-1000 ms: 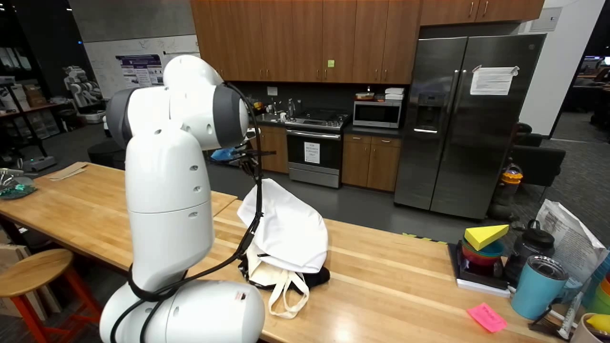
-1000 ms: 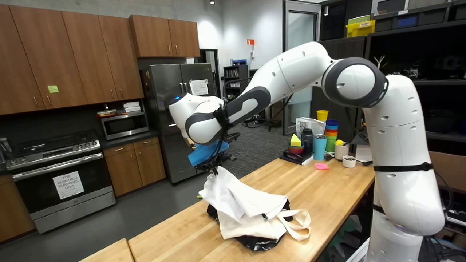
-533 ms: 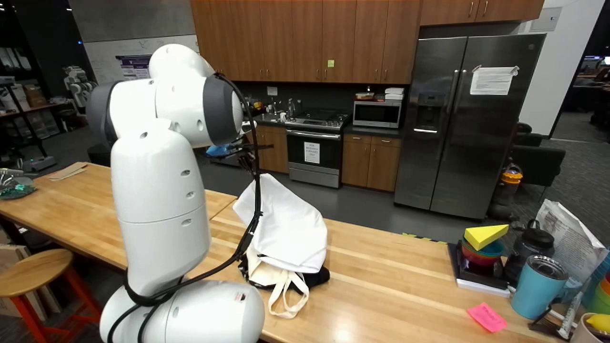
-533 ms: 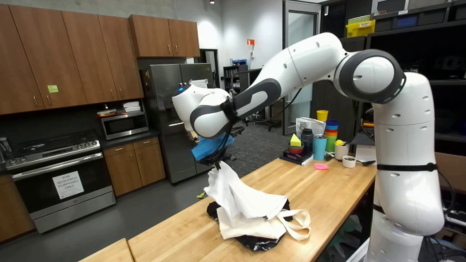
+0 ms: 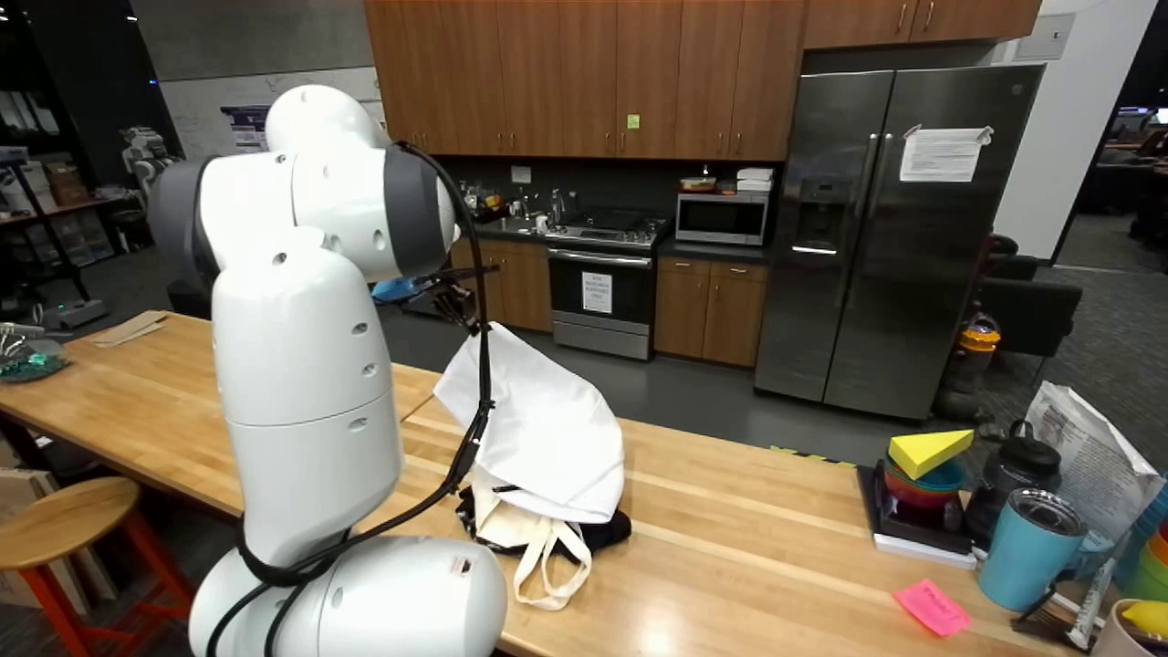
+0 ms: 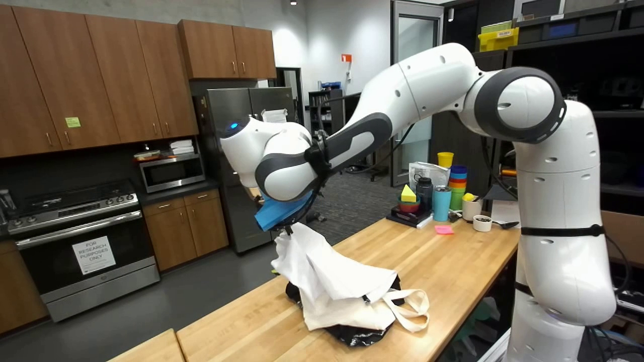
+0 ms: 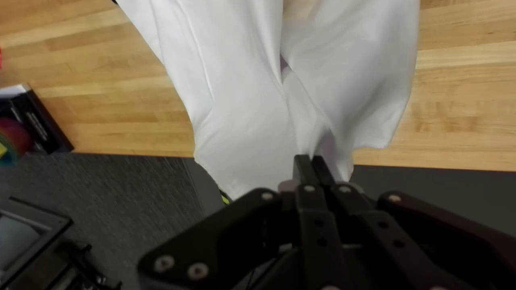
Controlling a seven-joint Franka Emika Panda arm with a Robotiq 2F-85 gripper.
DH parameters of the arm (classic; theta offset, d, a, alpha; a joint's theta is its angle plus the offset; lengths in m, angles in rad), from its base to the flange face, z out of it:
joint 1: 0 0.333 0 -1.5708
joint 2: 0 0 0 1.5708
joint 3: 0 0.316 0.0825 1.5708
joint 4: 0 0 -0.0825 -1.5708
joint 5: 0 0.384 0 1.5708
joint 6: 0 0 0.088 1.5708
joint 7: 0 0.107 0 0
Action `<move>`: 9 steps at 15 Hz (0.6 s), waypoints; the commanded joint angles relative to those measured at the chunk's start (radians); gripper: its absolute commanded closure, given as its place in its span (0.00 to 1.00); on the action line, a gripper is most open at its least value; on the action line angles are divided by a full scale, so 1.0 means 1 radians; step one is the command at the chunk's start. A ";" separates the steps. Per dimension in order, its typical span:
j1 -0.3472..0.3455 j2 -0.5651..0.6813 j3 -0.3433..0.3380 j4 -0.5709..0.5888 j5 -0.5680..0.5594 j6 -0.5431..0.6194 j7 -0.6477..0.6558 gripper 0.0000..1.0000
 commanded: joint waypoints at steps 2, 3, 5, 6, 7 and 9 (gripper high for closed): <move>0.086 0.034 0.083 0.110 -0.174 -0.069 0.004 1.00; 0.107 0.047 0.101 0.135 -0.210 -0.080 0.000 1.00; 0.154 0.074 0.121 0.186 -0.272 -0.105 -0.006 1.00; 0.178 0.089 0.126 0.209 -0.299 -0.112 -0.013 1.00; 0.201 0.104 0.128 0.230 -0.324 -0.117 -0.021 1.00; 0.241 0.137 0.122 0.273 -0.355 -0.119 -0.035 1.00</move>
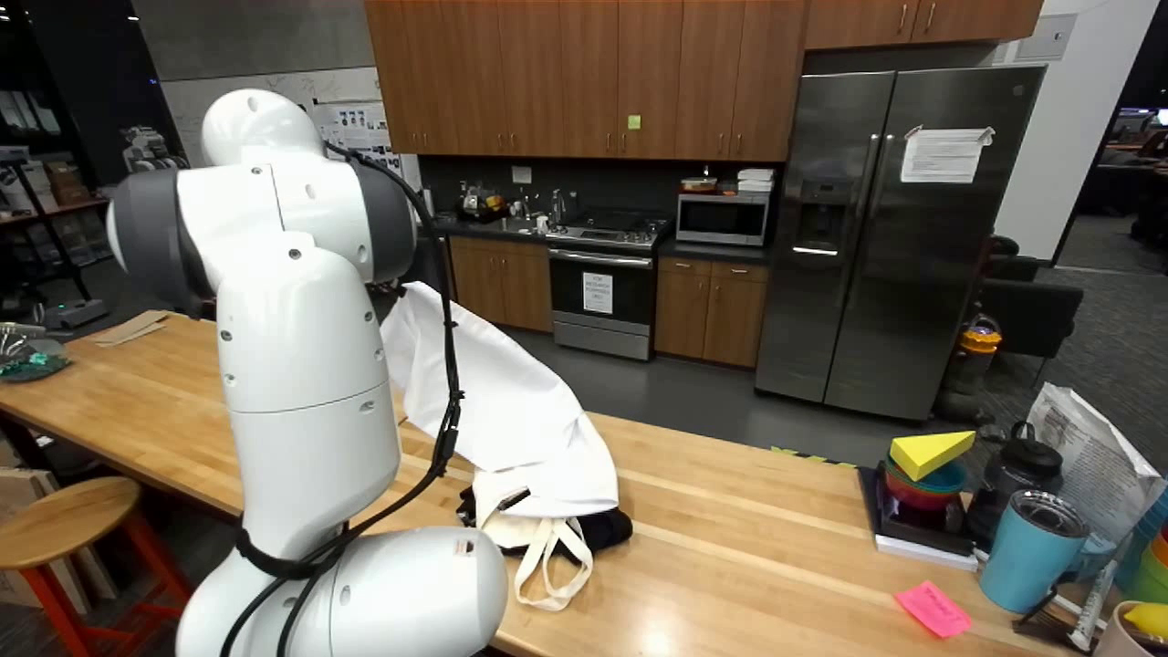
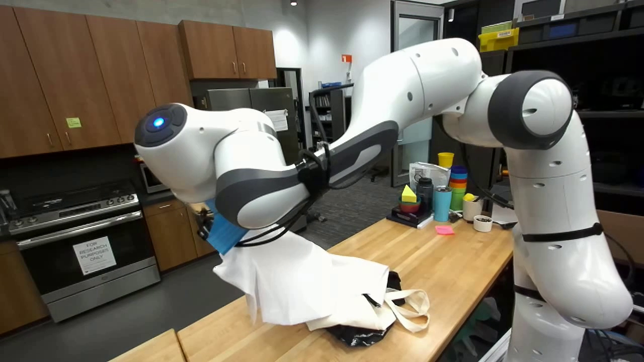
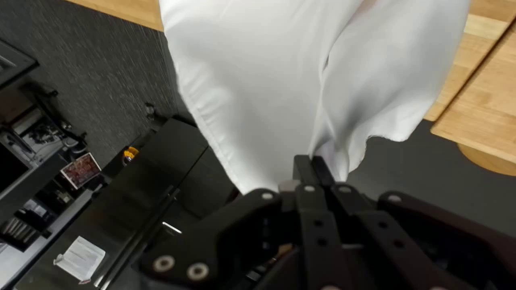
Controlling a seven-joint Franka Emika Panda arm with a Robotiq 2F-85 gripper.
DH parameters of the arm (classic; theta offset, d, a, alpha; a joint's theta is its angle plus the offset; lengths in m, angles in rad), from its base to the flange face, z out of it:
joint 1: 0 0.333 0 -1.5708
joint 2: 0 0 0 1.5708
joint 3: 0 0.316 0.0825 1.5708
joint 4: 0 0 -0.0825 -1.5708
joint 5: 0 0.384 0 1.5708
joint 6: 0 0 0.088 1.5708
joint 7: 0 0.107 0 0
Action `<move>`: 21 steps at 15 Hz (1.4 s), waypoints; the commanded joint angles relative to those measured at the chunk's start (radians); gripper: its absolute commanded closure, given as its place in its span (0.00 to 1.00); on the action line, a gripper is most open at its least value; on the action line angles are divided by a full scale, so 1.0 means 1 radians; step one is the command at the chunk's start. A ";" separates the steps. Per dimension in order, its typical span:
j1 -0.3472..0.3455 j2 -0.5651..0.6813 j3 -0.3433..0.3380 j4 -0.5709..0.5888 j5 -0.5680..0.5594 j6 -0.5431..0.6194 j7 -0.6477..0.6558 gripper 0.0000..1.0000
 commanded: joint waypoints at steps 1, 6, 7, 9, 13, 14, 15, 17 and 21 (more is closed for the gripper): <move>0.059 0.070 -0.007 0.099 -0.055 -0.006 -0.063 1.00; 0.144 0.142 -0.030 0.192 -0.120 0.015 -0.166 1.00; 0.150 0.158 -0.038 0.219 -0.113 0.019 -0.193 1.00; 0.157 0.190 -0.053 0.273 -0.084 0.027 -0.266 1.00; 0.183 0.197 -0.099 0.270 -0.086 0.020 -0.302 0.98; 0.186 0.208 -0.109 0.284 -0.086 0.018 -0.324 0.98; 0.188 0.217 -0.115 0.294 -0.086 0.017 -0.337 0.98; 0.191 0.225 -0.117 0.303 -0.085 0.014 -0.342 0.98; 0.145 0.273 -0.131 0.350 0.003 0.078 -0.407 1.00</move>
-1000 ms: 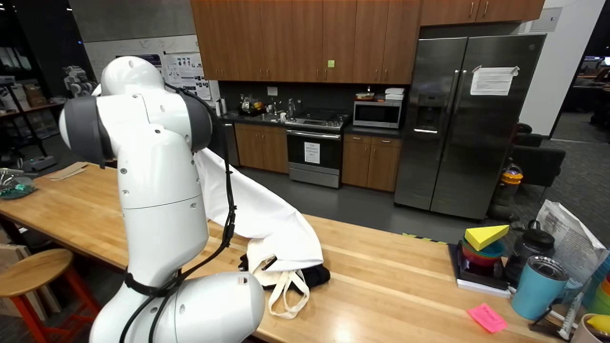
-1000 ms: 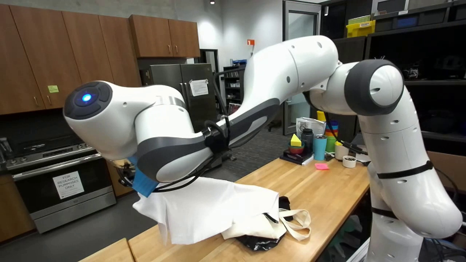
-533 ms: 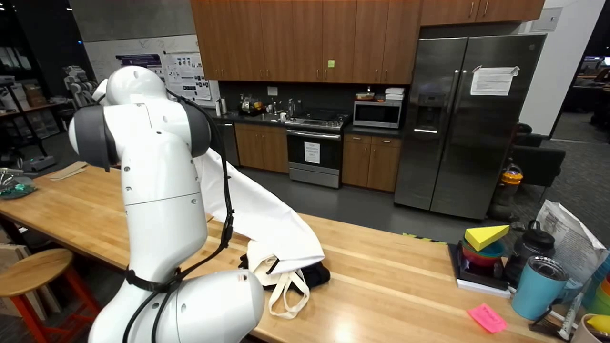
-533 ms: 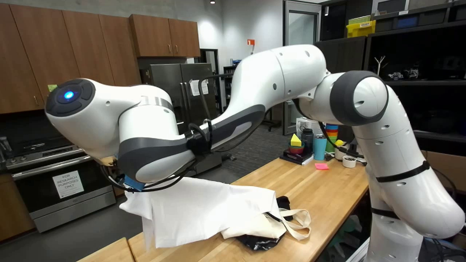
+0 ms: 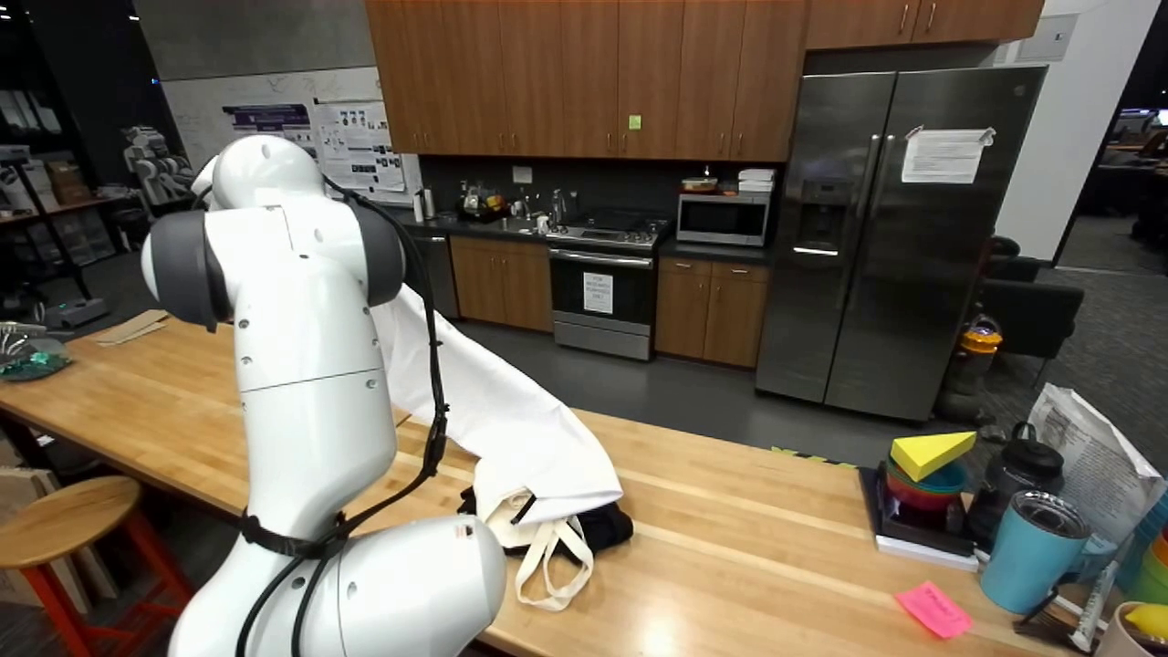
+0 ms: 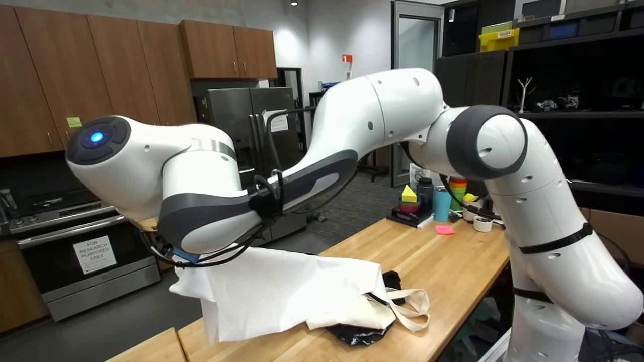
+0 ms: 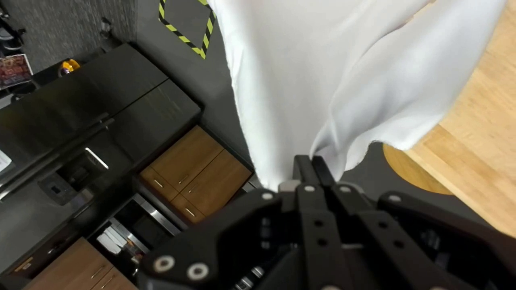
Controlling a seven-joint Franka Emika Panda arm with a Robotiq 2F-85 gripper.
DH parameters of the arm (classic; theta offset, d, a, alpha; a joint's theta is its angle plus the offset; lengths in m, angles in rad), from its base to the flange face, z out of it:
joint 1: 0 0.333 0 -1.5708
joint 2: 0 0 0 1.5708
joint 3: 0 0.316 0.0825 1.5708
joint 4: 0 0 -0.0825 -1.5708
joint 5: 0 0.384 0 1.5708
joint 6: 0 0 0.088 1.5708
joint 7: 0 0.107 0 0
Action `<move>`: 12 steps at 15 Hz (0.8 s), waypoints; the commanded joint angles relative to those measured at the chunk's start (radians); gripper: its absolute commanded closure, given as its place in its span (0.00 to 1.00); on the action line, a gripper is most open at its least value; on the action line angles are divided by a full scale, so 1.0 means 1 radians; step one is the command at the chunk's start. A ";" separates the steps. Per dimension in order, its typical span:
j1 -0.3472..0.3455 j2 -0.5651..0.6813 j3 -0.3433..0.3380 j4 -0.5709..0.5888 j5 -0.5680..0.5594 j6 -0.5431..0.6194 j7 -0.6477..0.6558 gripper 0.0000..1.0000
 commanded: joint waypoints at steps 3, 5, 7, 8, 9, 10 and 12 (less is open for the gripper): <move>-0.068 0.130 -0.062 0.137 0.181 0.155 -0.170 1.00; -0.096 0.193 -0.082 0.198 0.256 0.269 -0.220 1.00; -0.108 0.256 -0.106 0.271 0.334 0.341 -0.262 1.00; -0.110 0.281 -0.121 0.301 0.372 0.370 -0.266 1.00; -0.111 0.304 -0.132 0.327 0.412 0.398 -0.273 1.00; -0.143 0.326 -0.087 0.343 0.406 0.412 -0.267 1.00; -0.139 0.365 -0.083 0.380 0.427 0.428 -0.286 1.00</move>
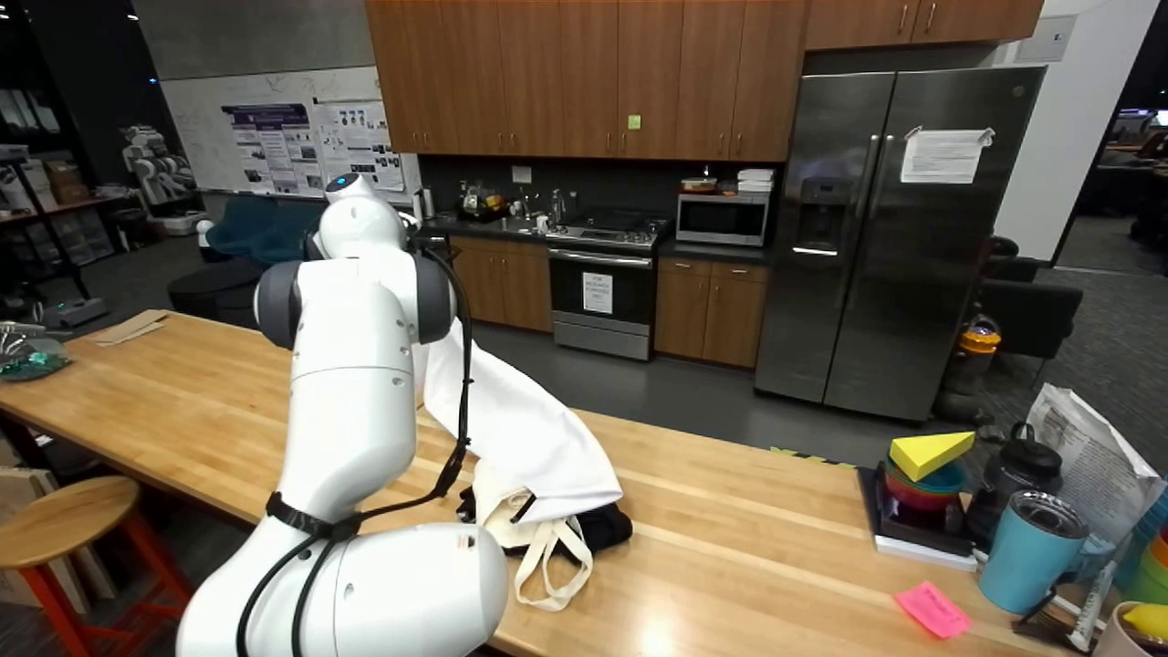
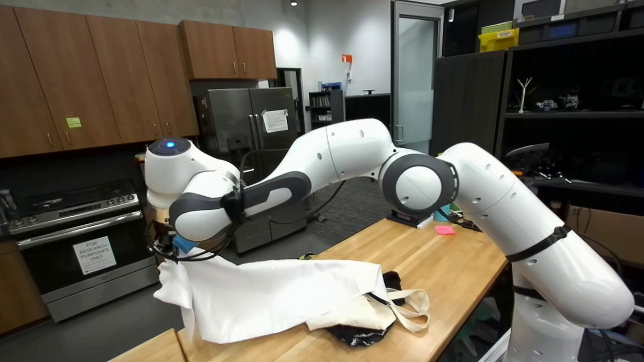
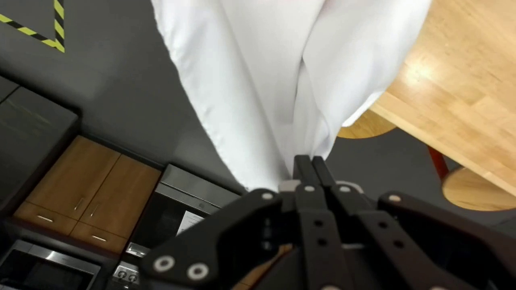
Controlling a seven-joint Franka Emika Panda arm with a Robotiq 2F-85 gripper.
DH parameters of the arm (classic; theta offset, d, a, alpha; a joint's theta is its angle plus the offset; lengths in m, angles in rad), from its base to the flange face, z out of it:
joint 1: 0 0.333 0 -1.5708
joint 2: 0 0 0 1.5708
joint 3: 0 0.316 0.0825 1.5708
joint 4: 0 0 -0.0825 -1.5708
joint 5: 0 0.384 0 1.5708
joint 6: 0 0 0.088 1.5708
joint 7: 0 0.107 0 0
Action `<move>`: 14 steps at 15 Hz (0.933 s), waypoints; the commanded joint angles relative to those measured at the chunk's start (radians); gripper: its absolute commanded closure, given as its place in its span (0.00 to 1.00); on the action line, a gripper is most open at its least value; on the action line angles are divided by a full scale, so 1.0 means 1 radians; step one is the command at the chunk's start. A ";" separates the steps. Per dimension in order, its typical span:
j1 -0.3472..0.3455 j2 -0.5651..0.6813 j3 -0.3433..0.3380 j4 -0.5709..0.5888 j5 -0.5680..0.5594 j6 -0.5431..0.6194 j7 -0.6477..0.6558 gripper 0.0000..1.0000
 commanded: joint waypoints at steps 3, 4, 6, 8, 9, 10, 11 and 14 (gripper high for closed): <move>0.016 0.097 0.026 0.117 0.026 -0.038 -0.056 0.68; 0.030 0.093 0.016 0.107 0.013 -0.055 -0.037 0.62; 0.055 0.076 -0.005 0.080 -0.013 -0.084 -0.001 0.48; 0.074 0.059 -0.015 0.050 -0.030 -0.119 0.024 0.35; 0.083 0.053 -0.020 0.040 -0.037 -0.143 0.035 0.27; 0.090 0.045 -0.022 0.022 -0.043 -0.167 0.047 0.21; 0.095 0.043 -0.024 0.012 -0.046 -0.193 0.063 0.13; 0.085 0.058 -0.010 -0.012 -0.016 -0.246 0.090 0.00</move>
